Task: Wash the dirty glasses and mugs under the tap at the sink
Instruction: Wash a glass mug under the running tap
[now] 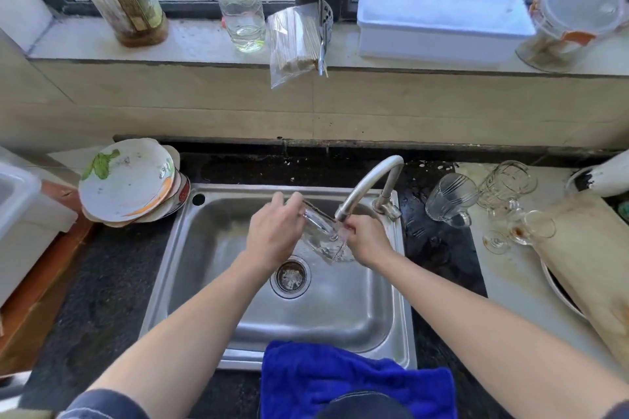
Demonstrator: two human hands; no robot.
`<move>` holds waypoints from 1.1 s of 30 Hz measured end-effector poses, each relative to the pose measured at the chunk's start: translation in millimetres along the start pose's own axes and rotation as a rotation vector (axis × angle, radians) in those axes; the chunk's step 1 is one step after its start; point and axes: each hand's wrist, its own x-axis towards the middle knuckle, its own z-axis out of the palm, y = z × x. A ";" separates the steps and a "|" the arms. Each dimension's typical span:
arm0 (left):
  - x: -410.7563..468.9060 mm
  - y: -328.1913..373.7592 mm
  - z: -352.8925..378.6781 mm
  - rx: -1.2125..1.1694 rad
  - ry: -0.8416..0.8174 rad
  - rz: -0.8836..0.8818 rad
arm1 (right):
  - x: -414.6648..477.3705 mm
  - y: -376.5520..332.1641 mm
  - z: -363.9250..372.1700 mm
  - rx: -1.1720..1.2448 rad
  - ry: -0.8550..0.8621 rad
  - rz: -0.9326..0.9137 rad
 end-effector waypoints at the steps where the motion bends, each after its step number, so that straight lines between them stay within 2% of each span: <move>1: 0.1 -0.6 -3.3 0.037 0.023 0.024 | 2.3 -0.5 4.5 -0.034 -0.018 0.046; 4: -0.3 -2.0 -9.8 0.083 0.067 0.076 | 8.0 -1.6 14.5 -0.002 -0.091 0.125; 8: -0.2 -13.0 -6.6 0.030 0.008 -0.006 | 11.6 -6.4 13.1 0.402 -0.101 0.197; 10: 1.8 -22.1 1.7 -0.170 -0.104 -0.131 | 12.5 -9.1 5.7 0.421 -0.039 0.147; 14: 7.4 -26.4 13.9 -0.875 -0.472 -0.547 | 12.3 -14.3 -14.9 0.002 0.037 -0.036; 17: 15.4 -23.2 20.0 -1.234 -0.537 -0.776 | 7.1 -15.3 -32.5 -0.154 0.042 -0.197; 19: 21.1 -18.1 25.2 -1.242 -0.584 -0.782 | 2.5 -14.5 -41.3 -0.225 0.036 -0.286; 23: 25.0 2.0 34.1 -1.068 -0.767 -0.627 | -5.6 -13.4 -45.3 -0.279 0.021 -0.404; 27: 26.1 10.1 41.1 -0.983 -0.745 -0.552 | -9.3 -5.9 -47.0 -0.207 0.062 -0.410; 33: 24.1 14.1 50.2 -1.213 -0.714 -0.687 | -12.0 -3.2 -49.2 -0.149 0.088 -0.346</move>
